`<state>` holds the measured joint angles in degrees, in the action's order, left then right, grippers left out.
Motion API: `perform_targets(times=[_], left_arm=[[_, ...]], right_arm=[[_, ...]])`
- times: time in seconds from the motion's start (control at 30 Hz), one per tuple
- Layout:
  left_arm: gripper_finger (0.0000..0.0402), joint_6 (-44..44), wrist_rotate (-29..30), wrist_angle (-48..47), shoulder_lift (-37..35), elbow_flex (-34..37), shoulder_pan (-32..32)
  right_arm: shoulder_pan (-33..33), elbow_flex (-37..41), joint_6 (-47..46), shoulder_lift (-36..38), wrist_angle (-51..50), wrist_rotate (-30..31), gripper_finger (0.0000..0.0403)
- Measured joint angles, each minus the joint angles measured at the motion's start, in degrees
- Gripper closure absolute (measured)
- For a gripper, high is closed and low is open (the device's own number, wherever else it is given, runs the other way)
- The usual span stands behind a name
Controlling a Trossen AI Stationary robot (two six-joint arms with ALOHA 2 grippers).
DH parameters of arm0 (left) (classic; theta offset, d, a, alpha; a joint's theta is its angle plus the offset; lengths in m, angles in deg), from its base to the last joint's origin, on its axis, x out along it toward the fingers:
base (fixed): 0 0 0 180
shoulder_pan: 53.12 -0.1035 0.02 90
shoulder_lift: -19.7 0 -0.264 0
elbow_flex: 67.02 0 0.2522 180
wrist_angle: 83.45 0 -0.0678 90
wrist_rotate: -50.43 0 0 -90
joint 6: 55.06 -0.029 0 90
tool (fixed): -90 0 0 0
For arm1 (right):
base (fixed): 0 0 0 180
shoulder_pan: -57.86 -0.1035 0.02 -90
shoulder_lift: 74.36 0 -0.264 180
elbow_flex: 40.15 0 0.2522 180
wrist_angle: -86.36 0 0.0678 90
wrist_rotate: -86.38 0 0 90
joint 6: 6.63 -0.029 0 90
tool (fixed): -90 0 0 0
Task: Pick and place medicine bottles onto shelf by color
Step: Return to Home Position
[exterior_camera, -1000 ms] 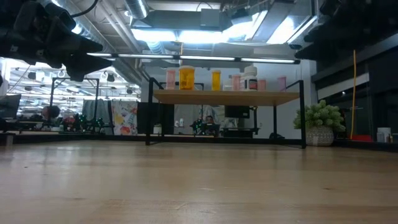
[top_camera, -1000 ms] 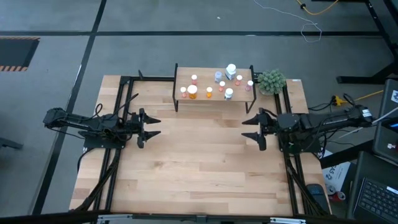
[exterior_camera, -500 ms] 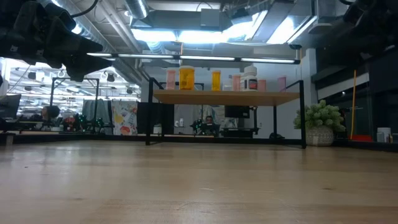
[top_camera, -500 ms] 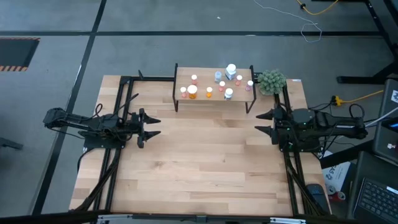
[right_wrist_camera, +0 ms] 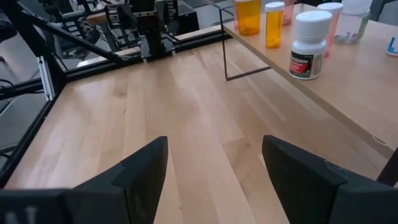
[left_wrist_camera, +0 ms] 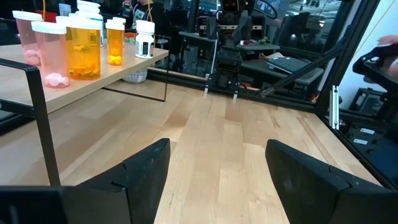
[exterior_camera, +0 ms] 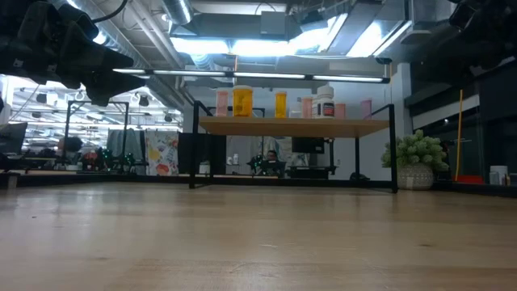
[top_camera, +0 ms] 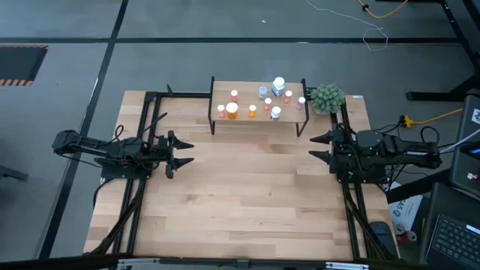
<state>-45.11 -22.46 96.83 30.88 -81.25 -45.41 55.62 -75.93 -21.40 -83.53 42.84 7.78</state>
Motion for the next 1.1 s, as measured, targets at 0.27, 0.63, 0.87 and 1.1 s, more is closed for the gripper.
perform_targets(times=[0.27, 0.63, 0.87, 1.1], left_arm=[[0.0140, 0.0, 0.0, 0.0, 0.0, 0.0, 0.0], [0.0140, 0.0, 0.0, 0.0, 0.0, 0.0, 0.0], [0.0140, 0.0, 0.0, 0.0, 0.0, 0.0, 0.0], [0.0140, 0.0, 0.0, 0.0, 0.0, 0.0, 0.0]], right_arm=[[0.0, 0.0, 0.2, -0.2, 0.2, 2.4, 0.0139], [0.0, 9.9, 3.8, 6.3, 18.5, -5.5, 0.0139], [0.0, 12.2, 13.0, 9.1, 21.5, -7.0, 0.0139], [0.0, 18.0, 13.8, 9.1, 30.8, -8.3, 0.0139]])
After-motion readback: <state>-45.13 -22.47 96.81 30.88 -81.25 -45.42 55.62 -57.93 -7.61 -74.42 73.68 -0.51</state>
